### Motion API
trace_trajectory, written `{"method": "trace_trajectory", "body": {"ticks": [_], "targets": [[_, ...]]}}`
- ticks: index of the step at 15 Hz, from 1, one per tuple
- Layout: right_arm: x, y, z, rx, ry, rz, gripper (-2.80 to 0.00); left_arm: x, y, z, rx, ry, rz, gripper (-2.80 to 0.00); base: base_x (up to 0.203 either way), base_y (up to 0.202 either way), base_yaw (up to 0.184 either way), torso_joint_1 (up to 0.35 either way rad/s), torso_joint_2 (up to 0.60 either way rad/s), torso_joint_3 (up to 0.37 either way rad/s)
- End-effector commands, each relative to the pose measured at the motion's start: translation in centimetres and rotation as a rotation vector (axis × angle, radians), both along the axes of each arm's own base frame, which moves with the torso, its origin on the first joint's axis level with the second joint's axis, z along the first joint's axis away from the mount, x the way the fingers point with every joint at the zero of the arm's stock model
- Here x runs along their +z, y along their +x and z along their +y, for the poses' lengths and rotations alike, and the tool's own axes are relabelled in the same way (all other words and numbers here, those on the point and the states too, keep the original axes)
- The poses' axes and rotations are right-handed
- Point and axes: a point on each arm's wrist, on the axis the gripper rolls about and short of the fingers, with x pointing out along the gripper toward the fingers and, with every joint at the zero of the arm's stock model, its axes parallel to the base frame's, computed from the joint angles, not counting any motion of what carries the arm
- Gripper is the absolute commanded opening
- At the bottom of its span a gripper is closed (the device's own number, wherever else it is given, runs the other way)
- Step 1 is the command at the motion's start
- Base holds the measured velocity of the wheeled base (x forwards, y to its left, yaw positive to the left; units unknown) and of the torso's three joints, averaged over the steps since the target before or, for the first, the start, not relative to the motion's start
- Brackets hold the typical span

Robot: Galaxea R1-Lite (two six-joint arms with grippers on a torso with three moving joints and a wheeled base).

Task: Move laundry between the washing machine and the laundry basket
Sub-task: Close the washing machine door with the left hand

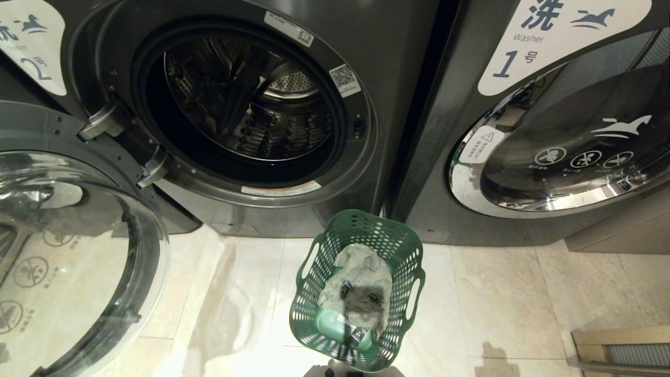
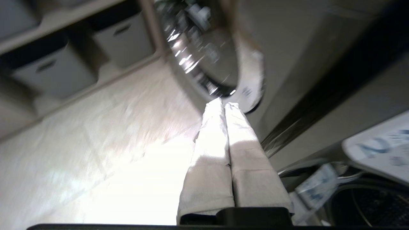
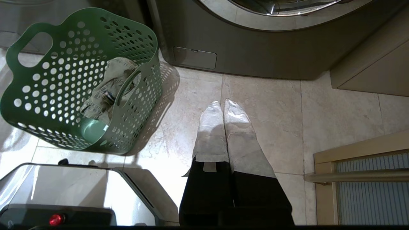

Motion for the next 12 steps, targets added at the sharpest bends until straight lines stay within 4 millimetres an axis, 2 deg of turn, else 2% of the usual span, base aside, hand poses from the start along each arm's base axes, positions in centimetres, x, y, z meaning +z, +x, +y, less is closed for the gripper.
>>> {"method": "trace_trajectory", "body": {"ticks": [1,5,12], "targets": [[0.0,0.0,0.0,0.000,-0.003,0.003,-2.80,-1.5,-0.7,1.0,0.053,-0.134,0.060,-2.80,0.000,0.000,0.000,0.000,0.00,0.000],[0.0,0.0,0.0,0.002,-0.006,0.003,-2.80,-3.4,-1.4,0.7,0.110,-0.410,0.046,-2.80,0.000,0.000,0.000,0.000,0.00,0.000],[0.0,0.0,0.0,0.000,-0.001,0.003,-2.80,-4.3,-1.8,-0.4,0.066,-0.563,0.051,-2.80,0.000,0.000,0.000,0.000,0.00,0.000]]}}
